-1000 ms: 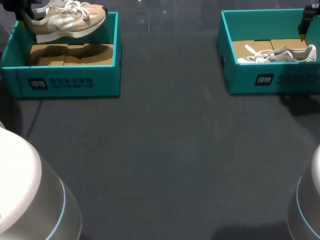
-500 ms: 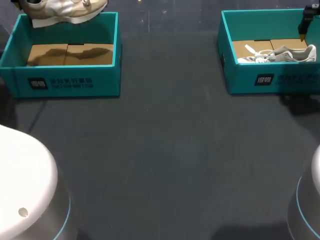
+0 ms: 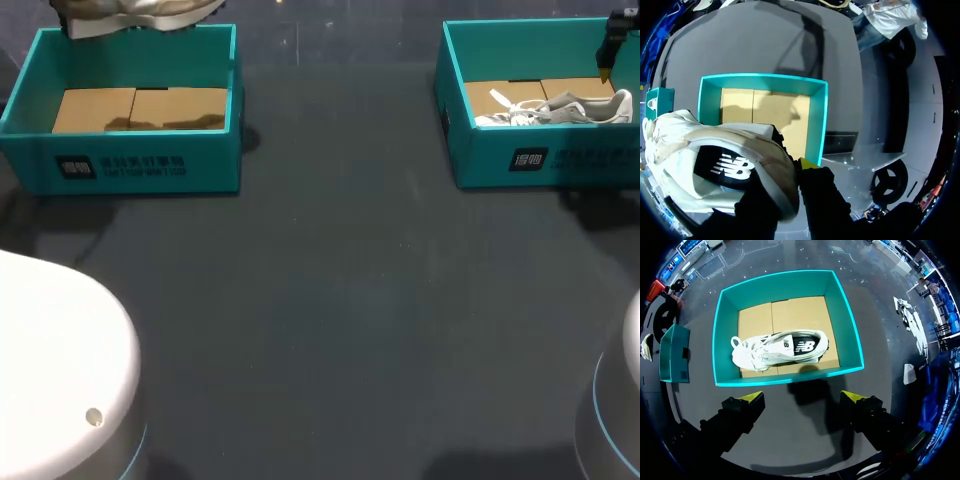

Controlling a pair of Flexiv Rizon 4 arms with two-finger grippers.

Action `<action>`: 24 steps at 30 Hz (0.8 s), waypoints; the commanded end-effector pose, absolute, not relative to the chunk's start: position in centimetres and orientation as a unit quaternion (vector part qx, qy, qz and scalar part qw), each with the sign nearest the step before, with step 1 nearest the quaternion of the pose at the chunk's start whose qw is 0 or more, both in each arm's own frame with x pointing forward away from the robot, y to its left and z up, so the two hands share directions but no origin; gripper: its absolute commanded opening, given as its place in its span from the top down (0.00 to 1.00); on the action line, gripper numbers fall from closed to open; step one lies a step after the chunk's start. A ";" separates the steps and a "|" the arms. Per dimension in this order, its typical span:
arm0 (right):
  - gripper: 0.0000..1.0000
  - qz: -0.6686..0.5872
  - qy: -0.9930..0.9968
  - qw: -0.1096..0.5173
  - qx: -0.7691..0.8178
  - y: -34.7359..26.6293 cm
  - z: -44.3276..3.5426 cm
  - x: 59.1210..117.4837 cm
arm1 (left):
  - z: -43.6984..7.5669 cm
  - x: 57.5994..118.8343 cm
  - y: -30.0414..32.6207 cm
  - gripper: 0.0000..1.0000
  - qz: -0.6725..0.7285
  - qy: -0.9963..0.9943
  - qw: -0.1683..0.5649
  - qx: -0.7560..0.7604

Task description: Take the shoe out of the shoebox, open the shoe tongue, remove and reinsert the insole, then place the shoe into the shoebox

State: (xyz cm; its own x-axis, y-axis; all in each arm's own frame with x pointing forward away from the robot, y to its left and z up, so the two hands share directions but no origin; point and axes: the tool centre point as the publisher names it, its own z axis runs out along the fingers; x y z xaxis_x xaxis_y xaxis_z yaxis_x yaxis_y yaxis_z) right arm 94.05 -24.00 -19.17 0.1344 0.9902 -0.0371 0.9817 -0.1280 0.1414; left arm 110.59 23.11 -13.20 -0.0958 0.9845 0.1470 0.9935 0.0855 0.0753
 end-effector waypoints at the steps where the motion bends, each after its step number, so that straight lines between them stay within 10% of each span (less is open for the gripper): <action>1: 0.00 0.033 0.657 0.066 0.750 -24.0 -19.2 93.9 | -11.7 105.1 21.3 1.00 -0.124 -0.732 0.005 -0.670; 24: 0.00 0.033 0.657 0.066 0.750 -24.0 -19.2 93.9 | -12.6 87.0 10.1 1.00 -0.138 -0.671 0.025 -0.728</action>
State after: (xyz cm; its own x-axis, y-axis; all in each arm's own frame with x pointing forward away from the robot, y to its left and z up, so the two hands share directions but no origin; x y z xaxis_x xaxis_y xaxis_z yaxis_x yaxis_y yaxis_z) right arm 94.05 -24.00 -19.17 0.1345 0.9902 -0.0370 0.9816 -0.1280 0.1414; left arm 91.07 10.92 -12.93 0.0630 0.9749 0.2138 0.9969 -0.0511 -0.0605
